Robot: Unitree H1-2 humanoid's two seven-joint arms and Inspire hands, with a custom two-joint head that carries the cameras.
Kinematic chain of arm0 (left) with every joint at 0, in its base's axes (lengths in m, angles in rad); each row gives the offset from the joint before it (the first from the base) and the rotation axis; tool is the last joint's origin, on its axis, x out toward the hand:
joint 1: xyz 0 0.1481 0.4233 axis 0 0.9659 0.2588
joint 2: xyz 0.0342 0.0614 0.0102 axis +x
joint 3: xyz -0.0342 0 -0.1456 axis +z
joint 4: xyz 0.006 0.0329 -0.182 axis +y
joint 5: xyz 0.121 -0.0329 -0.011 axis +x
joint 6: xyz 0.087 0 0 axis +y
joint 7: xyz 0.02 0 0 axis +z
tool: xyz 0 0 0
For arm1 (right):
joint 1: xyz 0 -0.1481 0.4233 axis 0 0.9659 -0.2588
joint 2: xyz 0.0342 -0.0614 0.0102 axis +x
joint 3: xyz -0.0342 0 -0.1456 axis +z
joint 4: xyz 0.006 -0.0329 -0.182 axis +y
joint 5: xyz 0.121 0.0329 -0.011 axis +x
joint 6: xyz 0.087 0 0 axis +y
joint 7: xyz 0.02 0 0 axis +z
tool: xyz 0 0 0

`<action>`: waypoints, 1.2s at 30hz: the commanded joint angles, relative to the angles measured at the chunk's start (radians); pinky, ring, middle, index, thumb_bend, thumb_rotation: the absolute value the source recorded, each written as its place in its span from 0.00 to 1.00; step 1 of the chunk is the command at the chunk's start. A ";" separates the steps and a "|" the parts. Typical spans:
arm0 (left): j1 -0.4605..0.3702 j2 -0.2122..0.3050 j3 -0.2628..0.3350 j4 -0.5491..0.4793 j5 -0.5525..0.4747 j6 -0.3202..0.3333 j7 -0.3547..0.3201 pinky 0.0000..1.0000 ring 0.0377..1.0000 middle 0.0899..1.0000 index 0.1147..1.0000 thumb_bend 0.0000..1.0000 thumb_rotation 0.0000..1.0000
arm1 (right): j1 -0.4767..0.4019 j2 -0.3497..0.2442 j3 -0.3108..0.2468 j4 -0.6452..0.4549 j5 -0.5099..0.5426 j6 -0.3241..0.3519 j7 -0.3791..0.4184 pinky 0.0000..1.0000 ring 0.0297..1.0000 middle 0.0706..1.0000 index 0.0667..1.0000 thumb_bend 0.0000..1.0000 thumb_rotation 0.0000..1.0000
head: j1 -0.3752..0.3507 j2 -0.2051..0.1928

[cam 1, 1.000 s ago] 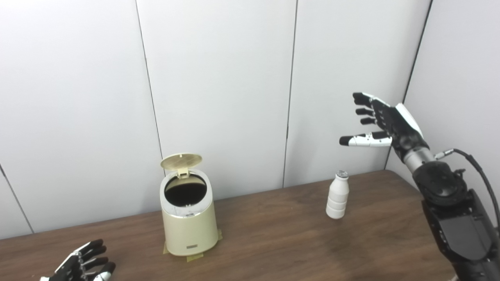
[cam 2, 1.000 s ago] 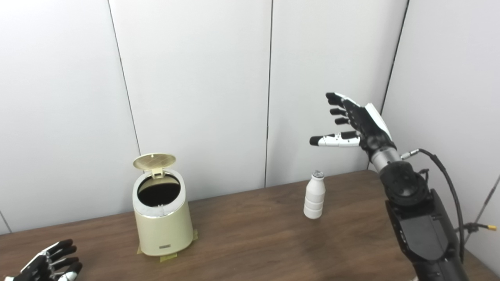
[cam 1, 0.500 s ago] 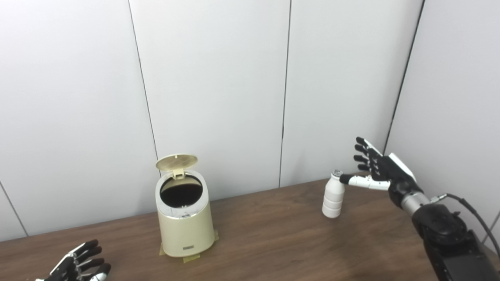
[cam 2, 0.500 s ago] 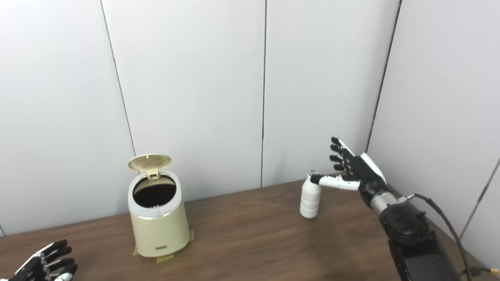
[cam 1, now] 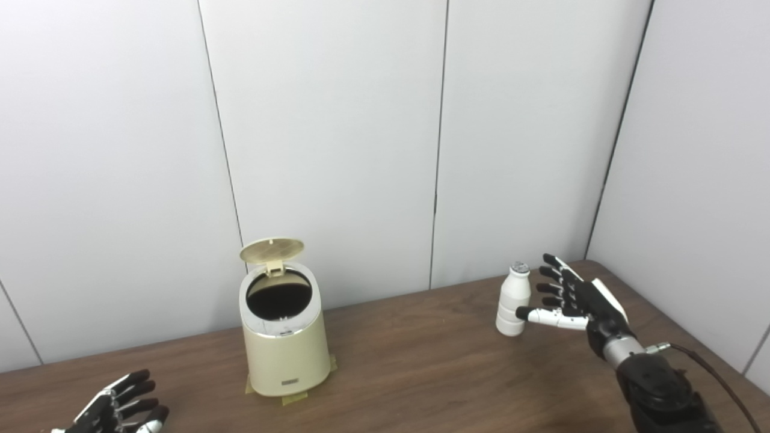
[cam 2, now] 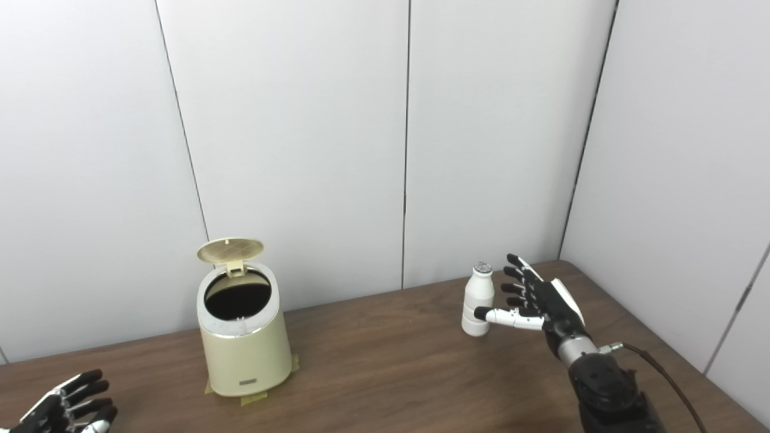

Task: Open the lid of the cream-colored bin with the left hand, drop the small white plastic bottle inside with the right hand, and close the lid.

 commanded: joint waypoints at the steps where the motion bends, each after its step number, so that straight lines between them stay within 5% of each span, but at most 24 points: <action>1: -0.029 0.014 0.004 -0.042 -0.006 -0.008 -0.003 0.55 0.69 0.74 0.77 0.56 0.17 | -0.053 -0.018 -0.002 -0.001 -0.011 -0.056 -0.028 0.82 0.87 0.92 0.95 0.77 0.17 | -0.001 -0.001; 14: -0.027 0.015 0.000 -0.062 -0.006 0.004 -0.007 0.55 0.69 0.74 0.76 0.56 0.17 | -0.101 -0.005 0.011 0.109 -0.038 -0.072 -0.077 0.87 0.89 0.90 0.91 0.75 0.11 | 0.002 0.003; 23: -0.021 0.015 -0.003 -0.089 -0.007 0.030 -0.010 0.55 0.69 0.73 0.76 0.56 0.18 | -0.140 0.022 0.023 0.172 -0.034 -0.102 -0.101 0.75 0.82 0.83 0.86 0.79 0.09 | 0.005 0.011; 36: -0.019 0.011 -0.003 -0.121 -0.001 0.065 -0.007 0.58 0.71 0.75 0.77 0.53 0.09 | -0.146 0.020 0.050 0.182 -0.040 -0.110 -0.095 0.78 0.81 0.81 0.81 0.80 0.10 | 0.007 0.020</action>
